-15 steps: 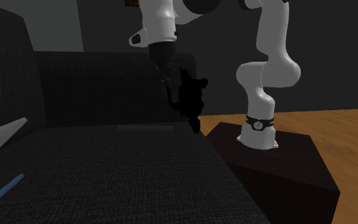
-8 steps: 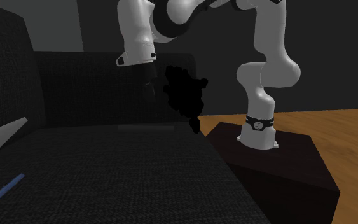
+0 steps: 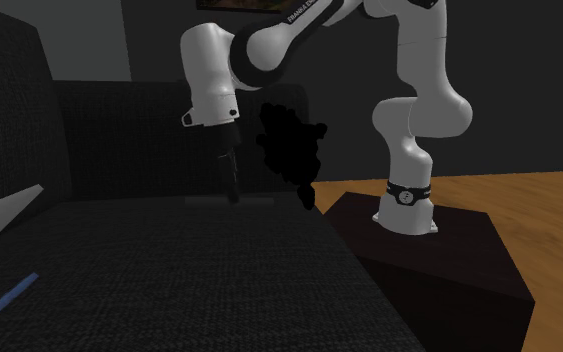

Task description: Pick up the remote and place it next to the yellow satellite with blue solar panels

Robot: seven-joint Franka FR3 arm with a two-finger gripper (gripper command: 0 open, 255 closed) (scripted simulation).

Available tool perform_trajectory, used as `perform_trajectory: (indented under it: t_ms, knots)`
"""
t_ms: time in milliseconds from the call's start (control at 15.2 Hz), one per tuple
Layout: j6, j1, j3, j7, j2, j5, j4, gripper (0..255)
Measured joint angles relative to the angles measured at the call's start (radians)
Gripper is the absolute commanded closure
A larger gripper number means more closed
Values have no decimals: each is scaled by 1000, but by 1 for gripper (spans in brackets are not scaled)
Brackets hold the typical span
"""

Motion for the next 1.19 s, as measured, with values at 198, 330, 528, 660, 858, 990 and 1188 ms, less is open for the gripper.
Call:
perform_trajectory:
  t_ms: [198, 330, 528, 660, 858, 990, 1188]
  knots:
    - [27, -1, 2, -6, 13, 8, -15, 0]
    - [31, -1, 2, -7, 15, 9, -18, 0]
    - [33, -1, 2, -7, 15, 9, -19, 0]
    - [31, -2, 1, -6, 12, 5, -18, 255]
    - [29, -6, -5, -5, 10, 5, -12, 255]
    - [26, -5, -3, -4, 14, 7, -4, 255]
    - [30, -3, -2, 1, 16, 8, -3, 255]
